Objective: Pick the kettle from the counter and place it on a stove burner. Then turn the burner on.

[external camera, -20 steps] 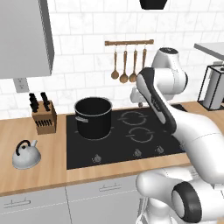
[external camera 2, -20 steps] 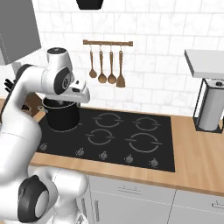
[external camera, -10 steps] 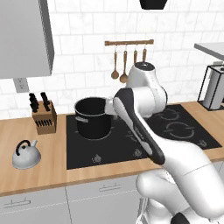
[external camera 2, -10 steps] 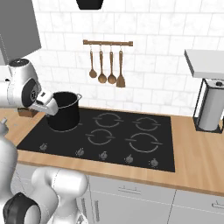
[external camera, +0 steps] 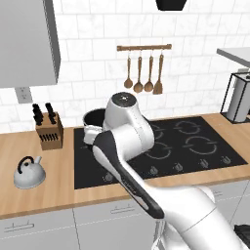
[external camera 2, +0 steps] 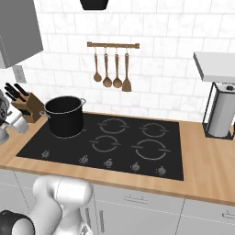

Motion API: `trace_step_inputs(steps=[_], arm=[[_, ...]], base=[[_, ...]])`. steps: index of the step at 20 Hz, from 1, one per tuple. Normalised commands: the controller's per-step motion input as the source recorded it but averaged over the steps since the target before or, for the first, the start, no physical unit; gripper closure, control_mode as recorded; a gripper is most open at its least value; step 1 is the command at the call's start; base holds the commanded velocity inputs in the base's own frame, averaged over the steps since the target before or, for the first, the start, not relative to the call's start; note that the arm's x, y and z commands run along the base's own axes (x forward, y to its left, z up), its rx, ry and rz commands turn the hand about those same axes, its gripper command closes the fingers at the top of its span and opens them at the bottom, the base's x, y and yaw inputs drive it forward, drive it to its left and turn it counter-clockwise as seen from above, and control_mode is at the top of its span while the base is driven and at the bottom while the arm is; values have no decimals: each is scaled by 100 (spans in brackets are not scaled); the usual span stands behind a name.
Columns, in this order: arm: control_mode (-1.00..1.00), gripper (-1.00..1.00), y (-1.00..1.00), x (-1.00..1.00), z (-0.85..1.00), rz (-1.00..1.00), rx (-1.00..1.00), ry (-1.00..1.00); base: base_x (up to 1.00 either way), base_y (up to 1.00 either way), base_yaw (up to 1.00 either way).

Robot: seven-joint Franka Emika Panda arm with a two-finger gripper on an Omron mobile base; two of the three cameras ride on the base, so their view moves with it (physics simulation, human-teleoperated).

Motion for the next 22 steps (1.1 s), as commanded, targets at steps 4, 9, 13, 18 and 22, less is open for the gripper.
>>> trace_step_inputs(steps=[4,9,13,18,22], arm=[[-100,-100,100,-2,0,-9,5,4],[-100,-100,100,4,-6,-3,12,16],[-100,-100,100,29,-49,0,16,27],[-100,-100,100,69,-46,-1,7,13],[-100,-100,23,26,-1,-6,-2,0]], base=[[0,0,0],[0,0,0],[0,0,0],[0,0,0],[0,0,0]])
